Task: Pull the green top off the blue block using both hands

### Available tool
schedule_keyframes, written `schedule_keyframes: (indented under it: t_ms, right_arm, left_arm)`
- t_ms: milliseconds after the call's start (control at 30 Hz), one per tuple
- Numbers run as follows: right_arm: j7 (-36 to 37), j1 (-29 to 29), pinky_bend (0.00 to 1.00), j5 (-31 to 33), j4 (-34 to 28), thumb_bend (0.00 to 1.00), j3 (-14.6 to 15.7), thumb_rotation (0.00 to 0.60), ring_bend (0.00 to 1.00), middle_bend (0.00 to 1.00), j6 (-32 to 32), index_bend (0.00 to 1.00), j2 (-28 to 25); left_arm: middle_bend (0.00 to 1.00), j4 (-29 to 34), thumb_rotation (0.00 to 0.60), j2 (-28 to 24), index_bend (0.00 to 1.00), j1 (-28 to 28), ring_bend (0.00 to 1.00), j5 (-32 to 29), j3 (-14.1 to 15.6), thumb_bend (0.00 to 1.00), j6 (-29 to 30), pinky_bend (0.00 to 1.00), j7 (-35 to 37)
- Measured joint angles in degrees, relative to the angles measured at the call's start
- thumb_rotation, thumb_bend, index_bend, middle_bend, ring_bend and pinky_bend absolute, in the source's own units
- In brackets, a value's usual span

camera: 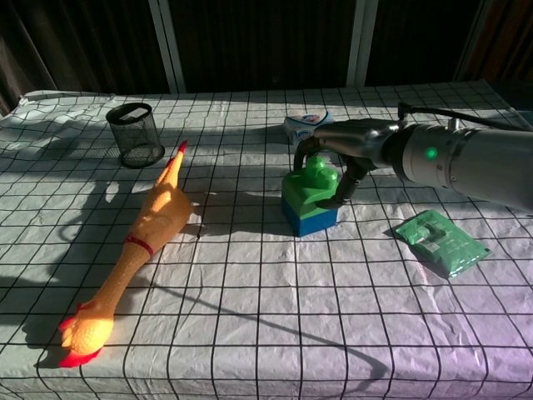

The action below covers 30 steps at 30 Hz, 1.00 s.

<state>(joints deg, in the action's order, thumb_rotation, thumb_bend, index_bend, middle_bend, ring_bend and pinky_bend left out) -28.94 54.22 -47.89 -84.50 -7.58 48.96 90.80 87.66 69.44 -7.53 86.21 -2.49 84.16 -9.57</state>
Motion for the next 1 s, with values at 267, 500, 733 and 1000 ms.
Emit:
schedule_keyframes:
  t_ms: [267,500,733,1000]
  right_arm:
    - [-0.7,-0.8,0.24,-1.4,1.0,0.27,-0.1,0.600,0.30,0.50,4.0,0.69,1.7]
    - [2.1,-2.8,0.30,-8.3,-0.7,0.29,-0.4,0.600,0.39,0.62,8.1,0.84,1.2]
    - [10.1,-5.3,0.33,-15.9,-7.5,0.30,-1.3,0.600,0.42,0.64,10.9,0.88,-3.1]
    - [20.5,-7.3,0.34,-21.1,-15.4,0.30,-5.3,0.600,0.42,0.65,13.1,0.89,-8.1]
  left_arm:
    - [0.00,0.4,0.600,-0.5,0.00,0.1,0.00,-0.1,0.2,0.33,-0.1,0.09,0.6]
    - [0.00,0.0,0.600,-1.1,0.00,-0.4,0.00,1.2,0.5,0.33,-0.6,0.09,4.6]
    - [0.00,-2.7,0.600,-1.6,0.00,-2.1,0.00,4.8,1.1,0.32,-1.1,0.09,19.0]
    - [0.00,-9.7,0.600,0.8,0.00,-5.7,0.00,10.5,2.0,0.30,0.6,0.09,49.7]
